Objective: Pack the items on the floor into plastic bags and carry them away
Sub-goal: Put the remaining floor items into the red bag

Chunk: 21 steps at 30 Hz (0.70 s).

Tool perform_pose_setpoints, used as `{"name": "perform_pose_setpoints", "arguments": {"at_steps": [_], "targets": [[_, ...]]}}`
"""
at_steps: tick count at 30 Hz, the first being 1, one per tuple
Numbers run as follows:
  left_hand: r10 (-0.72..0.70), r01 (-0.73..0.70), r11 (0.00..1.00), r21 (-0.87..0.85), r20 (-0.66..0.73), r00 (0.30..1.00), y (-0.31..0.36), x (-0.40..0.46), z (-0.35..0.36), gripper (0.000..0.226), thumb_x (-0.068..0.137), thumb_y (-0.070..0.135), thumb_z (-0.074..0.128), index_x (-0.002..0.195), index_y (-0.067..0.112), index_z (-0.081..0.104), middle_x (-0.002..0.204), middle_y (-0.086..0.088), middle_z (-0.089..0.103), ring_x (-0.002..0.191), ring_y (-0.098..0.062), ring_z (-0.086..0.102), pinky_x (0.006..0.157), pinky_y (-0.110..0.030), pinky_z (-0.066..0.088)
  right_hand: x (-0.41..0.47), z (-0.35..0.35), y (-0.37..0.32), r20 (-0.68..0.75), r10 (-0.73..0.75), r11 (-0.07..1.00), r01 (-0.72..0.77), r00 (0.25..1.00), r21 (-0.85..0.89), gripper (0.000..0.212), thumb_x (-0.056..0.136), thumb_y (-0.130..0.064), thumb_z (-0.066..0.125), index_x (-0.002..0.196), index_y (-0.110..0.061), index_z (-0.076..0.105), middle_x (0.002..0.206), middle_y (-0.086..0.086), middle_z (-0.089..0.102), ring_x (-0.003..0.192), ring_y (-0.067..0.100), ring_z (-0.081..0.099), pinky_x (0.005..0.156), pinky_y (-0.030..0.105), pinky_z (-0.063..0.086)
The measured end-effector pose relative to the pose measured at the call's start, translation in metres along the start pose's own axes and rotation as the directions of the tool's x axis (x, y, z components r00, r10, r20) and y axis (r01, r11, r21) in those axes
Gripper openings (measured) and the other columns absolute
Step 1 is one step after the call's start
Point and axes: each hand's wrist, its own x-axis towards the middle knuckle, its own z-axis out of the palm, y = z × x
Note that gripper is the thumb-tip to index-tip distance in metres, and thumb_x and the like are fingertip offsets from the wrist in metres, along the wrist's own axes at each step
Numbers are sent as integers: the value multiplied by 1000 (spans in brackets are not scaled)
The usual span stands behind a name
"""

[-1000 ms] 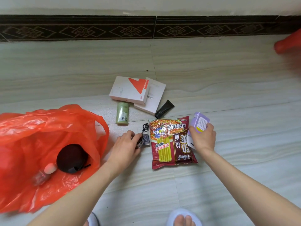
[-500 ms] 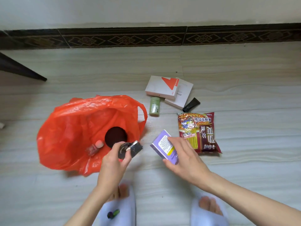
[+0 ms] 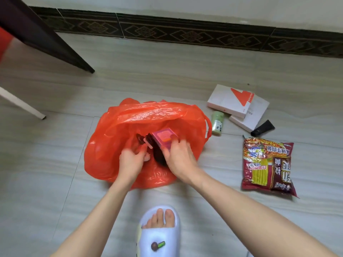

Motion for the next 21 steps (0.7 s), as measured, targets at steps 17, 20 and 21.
{"name": "perform_pose_setpoints", "arguments": {"at_steps": [17,20,21], "targets": [[616,-853,440,280,597,514,34,-95,104,50,81,20,44,129,6,41,133,-19,48,125,-33,45,104,-39,38,-112,-97,208,-103,63,965,-87,993,-247,50,92,-29,48,137,-10,36,139,11,43,126,29,42,103,38,37],[515,-823,389,414,643,567,64,-69,144,56,81,9,53,134,2,36,140,-24,38,130,-40,36,105,-45,36,-99,-110,239,-129,422,905,-409,897,121,49,91,-31,51,131,-6,41,131,14,49,121,29,45,98,34,37],[467,-808,360,467,659,589,72,-60,155,57,83,8,52,136,2,31,143,-23,32,133,-39,30,107,-43,32,-94,-112,248,-122,516,844,-479,848,243,47,91,-32,52,128,-4,45,128,15,52,118,29,48,94,32,38]]}}
